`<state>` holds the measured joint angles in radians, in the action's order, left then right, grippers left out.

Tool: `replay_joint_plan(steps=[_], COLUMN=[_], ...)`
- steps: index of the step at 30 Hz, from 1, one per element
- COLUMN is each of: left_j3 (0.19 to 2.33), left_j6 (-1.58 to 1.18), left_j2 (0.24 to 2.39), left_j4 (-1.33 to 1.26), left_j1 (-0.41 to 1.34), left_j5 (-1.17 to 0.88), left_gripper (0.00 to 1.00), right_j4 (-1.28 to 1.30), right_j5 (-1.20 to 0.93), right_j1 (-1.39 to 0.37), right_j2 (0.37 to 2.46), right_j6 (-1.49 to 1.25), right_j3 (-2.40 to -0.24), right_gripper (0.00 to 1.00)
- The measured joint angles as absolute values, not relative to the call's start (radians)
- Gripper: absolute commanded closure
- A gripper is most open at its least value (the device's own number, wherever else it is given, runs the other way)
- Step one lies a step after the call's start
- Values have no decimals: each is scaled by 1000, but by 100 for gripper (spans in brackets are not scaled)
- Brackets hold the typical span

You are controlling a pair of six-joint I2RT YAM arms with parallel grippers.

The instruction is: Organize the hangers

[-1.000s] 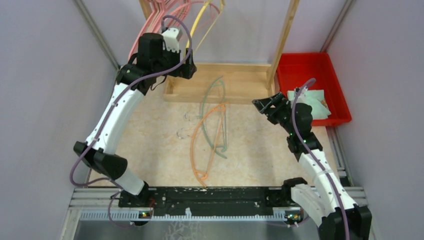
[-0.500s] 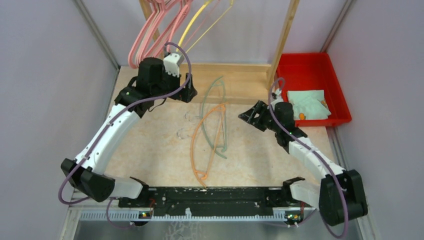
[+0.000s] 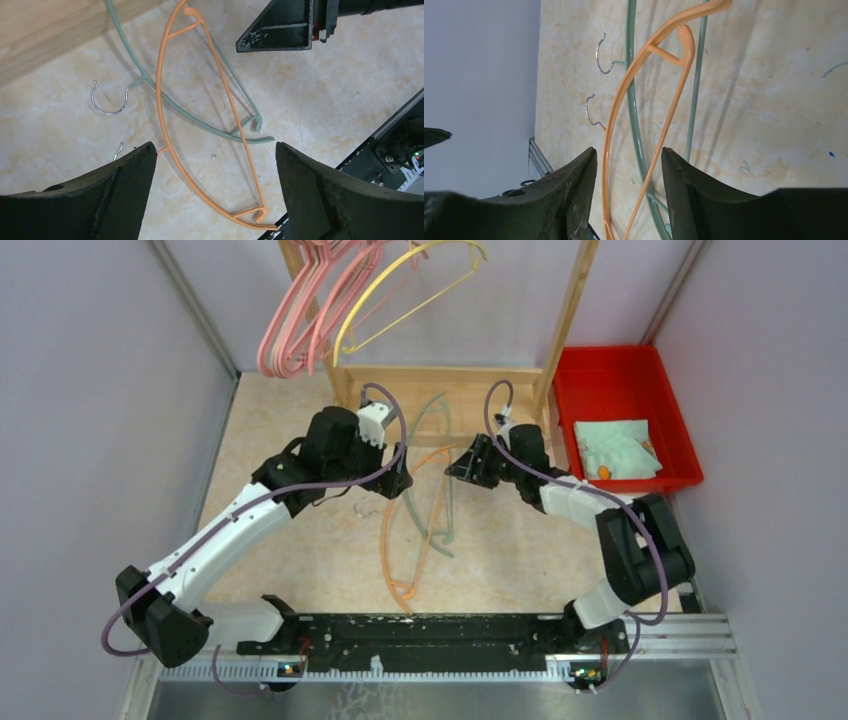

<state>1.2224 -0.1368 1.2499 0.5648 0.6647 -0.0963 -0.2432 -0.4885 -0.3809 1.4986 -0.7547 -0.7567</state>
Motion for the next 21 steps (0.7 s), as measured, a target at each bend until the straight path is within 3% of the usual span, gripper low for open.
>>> replay_joint_plan(steps=[14,17,21], left_j3=[1053,1044,1028], left_j6=[-199,-205,-210], left_j2=[1209,1209,1208], left_j4=[489,475,464], left_j1=[686,686,686], left_j5=[-94,-95,-97], left_gripper=[8,8,9], right_j4=[-346,-371,-422], right_j5=[-529,-534,-548], right_j1=[-450,-459,-460], right_j2=[1789,1829,1869], right_j6=[-768,-771,-789], right_j3=[-833,-859,-866], right_gripper=[56,66,95])
